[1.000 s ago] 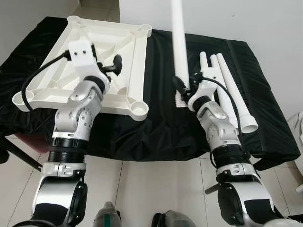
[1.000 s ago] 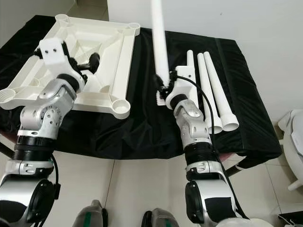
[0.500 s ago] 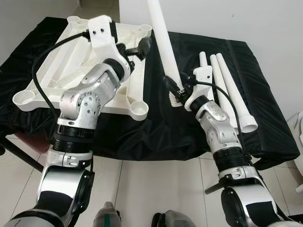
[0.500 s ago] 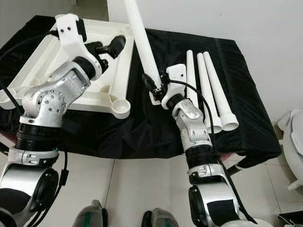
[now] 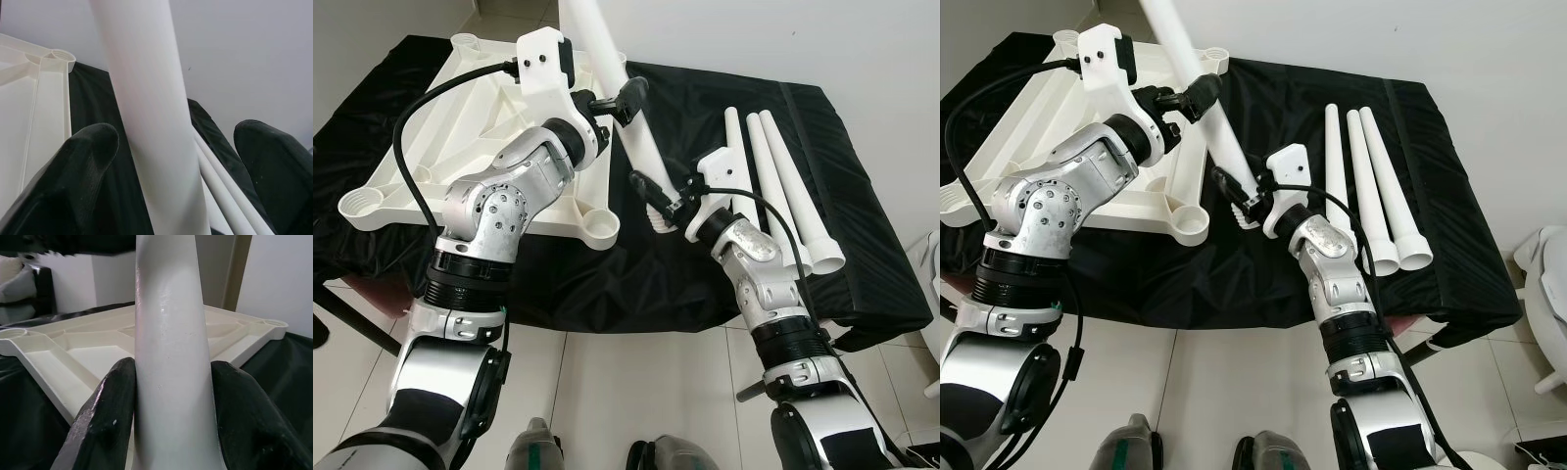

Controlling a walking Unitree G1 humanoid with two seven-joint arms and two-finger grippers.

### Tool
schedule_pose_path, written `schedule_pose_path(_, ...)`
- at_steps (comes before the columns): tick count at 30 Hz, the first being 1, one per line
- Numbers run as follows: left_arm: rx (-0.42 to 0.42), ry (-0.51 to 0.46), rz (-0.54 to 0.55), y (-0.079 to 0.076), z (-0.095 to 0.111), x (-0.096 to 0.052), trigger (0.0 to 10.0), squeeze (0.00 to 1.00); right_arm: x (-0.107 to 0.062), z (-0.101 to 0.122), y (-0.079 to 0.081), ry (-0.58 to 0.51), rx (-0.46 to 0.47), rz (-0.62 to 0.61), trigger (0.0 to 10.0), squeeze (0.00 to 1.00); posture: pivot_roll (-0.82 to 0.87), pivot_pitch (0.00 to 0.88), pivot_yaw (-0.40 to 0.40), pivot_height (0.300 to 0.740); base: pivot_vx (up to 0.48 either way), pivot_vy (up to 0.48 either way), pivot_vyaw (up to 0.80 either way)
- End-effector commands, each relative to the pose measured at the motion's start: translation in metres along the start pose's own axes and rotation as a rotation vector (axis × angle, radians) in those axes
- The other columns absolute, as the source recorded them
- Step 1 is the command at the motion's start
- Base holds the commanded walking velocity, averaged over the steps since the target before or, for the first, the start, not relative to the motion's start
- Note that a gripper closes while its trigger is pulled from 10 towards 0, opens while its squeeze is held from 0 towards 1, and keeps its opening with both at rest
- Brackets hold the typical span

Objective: Building children table

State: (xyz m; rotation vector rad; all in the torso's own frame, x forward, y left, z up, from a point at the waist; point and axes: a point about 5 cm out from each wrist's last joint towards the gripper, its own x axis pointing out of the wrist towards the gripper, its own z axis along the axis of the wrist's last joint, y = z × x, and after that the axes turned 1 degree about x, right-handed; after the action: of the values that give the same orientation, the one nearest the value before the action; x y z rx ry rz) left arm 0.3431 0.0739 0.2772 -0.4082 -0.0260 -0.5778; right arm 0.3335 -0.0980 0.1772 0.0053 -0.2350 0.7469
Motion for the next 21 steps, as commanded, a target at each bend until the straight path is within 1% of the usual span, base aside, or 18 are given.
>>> schedule_pose_path(1,0.008,0.013,-0.461,-0.027,0.0,-0.002,10.0,0.0,0.001,0.007,0.004,-0.045,-0.014,0.039,10.0,0.0,0.02,0.0,-0.043,0.74,0.0,0.0,0.0)
schedule_pose_path(4,0.016,0.007,-0.445,-0.024,0.006,0.002,10.0,0.0,0.001,0.005,0.009,-0.044,-0.019,0.075,10.0,0.0,0.02,0.0,-0.041,0.74,0.0,0.0,0.0)
schedule_pose_path(9,0.017,0.002,-0.438,-0.022,0.009,0.003,10.0,0.0,0.001,0.004,0.01,-0.043,-0.025,0.079,10.0,0.0,0.03,0.0,-0.04,0.74,0.0,0.0,0.0)
schedule_pose_path(13,0.044,-0.024,-0.416,-0.015,0.026,0.004,10.0,0.0,-0.001,0.0,0.01,-0.027,-0.029,0.072,10.0,0.0,0.03,0.0,-0.035,0.74,0.0,0.0,0.0)
schedule_pose_path(21,0.057,-0.042,-0.399,-0.007,0.038,0.002,10.0,0.0,-0.003,-0.002,0.009,-0.022,-0.031,0.058,10.0,0.0,0.03,0.0,-0.029,0.74,0.0,0.0,0.0)
